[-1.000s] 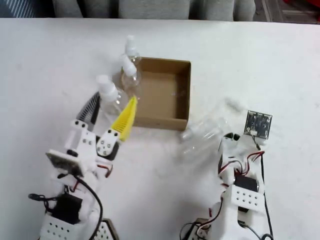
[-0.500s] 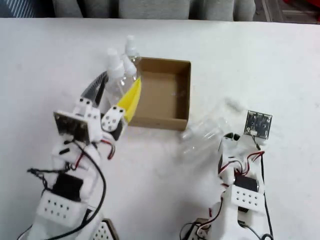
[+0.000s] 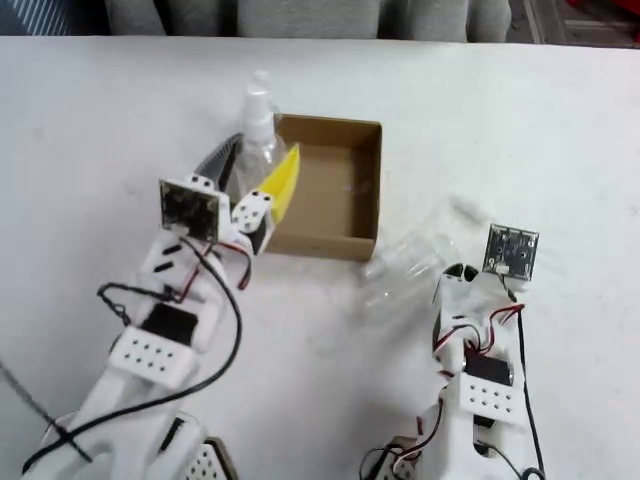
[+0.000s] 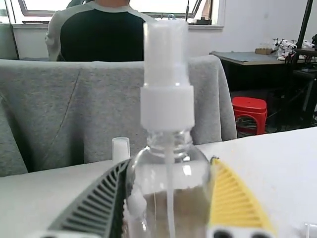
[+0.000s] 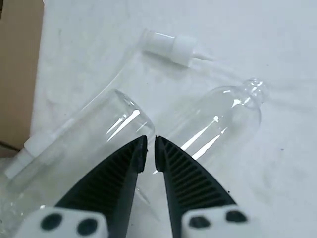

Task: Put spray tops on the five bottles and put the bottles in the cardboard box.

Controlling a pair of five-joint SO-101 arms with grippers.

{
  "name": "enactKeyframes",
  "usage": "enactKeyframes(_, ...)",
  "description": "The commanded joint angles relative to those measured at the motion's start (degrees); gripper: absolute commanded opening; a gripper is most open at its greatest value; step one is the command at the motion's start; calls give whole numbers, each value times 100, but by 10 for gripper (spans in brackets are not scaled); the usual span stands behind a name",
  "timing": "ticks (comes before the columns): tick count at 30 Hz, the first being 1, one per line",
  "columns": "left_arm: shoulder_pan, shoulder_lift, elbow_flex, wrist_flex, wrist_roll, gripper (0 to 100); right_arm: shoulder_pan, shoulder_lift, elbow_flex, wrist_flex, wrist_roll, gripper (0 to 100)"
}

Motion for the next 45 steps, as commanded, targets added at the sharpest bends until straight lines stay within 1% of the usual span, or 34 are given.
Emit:
enactKeyframes(1,-57,374,-396,-545,9,34,-57,22,44,-31,70,15)
enactKeyframes(10,-259,1358,-396,-1538,9,23,-57,22,44,-31,70,15)
enactKeyframes(19,-286,2193,-404,-2365,9,23,-57,22,44,-31,70,15)
enactKeyframes(27,-286,2695,-440,-2708,0,23,-57,22,44,-31,70,15)
enactKeyframes(34,-286,3178,-440,-3446,0,23,-57,22,44,-31,70,15)
enactKeyframes(45,-391,3776,-448,-4009,-9,23,-57,22,44,-31,70,15)
